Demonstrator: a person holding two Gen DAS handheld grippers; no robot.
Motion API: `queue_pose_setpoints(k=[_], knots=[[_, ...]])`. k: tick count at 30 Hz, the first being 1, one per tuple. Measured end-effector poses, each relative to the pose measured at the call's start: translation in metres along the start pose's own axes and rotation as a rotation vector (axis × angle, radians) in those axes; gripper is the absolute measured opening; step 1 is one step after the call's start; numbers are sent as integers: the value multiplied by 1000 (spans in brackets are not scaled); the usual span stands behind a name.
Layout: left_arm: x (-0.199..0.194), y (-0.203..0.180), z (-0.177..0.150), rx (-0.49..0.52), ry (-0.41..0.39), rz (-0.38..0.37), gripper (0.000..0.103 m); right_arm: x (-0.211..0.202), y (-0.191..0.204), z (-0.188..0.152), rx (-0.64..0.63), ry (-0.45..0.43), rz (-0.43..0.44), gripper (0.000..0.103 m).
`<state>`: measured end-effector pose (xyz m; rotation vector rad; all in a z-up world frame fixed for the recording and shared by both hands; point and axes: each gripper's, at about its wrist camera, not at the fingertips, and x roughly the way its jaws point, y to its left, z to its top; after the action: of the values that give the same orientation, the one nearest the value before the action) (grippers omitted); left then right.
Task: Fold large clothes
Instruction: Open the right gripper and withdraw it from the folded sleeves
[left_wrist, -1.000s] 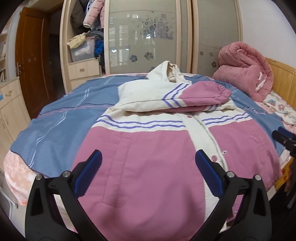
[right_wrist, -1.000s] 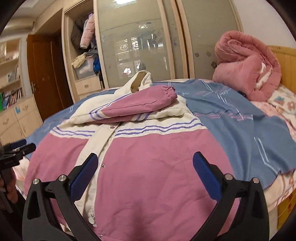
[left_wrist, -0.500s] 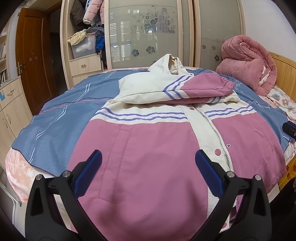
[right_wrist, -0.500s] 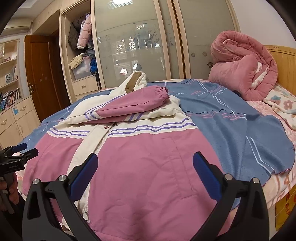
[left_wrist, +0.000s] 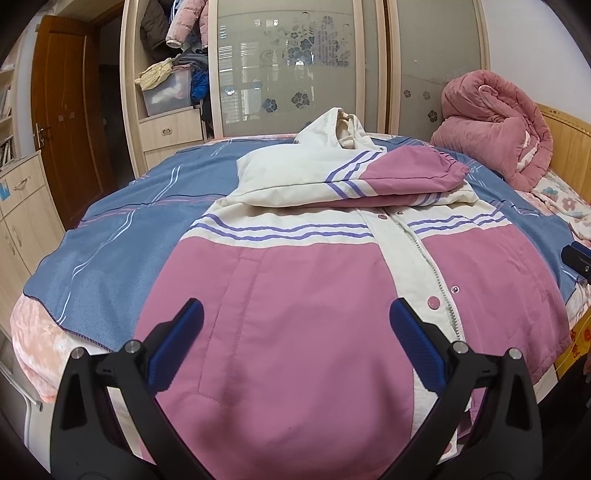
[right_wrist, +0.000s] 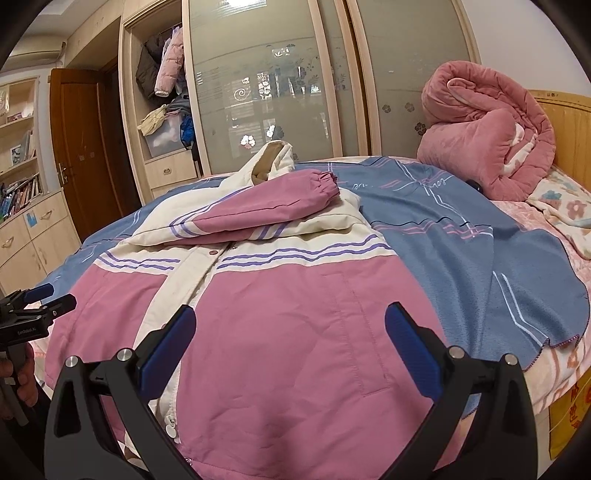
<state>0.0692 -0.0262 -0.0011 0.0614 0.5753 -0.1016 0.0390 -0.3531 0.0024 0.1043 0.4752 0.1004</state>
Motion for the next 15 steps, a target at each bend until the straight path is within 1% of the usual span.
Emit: queue_pose_setpoints(k=[5, 6, 8, 10, 12, 14, 15], knots=[[0, -3, 2, 6, 3, -8, 101, 3, 1, 2, 48, 10, 41, 102], [1, -4, 3, 6, 1, -9, 101, 5, 2, 3, 48, 18, 35, 102], [4, -3, 4, 5, 5, 1, 101, 13, 4, 3, 52, 53, 17, 102], [9, -1, 7, -8, 16, -4, 101, 19, 6, 6, 57, 78, 29, 102], [15, 2, 15, -25, 28, -10, 101, 24, 10, 13, 53, 97, 25, 102], [23, -1, 36, -20, 42, -21, 101, 32, 15, 26, 41, 126, 29, 102], [26, -4, 46, -10, 41, -27, 101, 37, 19, 38, 30, 136, 32, 102]])
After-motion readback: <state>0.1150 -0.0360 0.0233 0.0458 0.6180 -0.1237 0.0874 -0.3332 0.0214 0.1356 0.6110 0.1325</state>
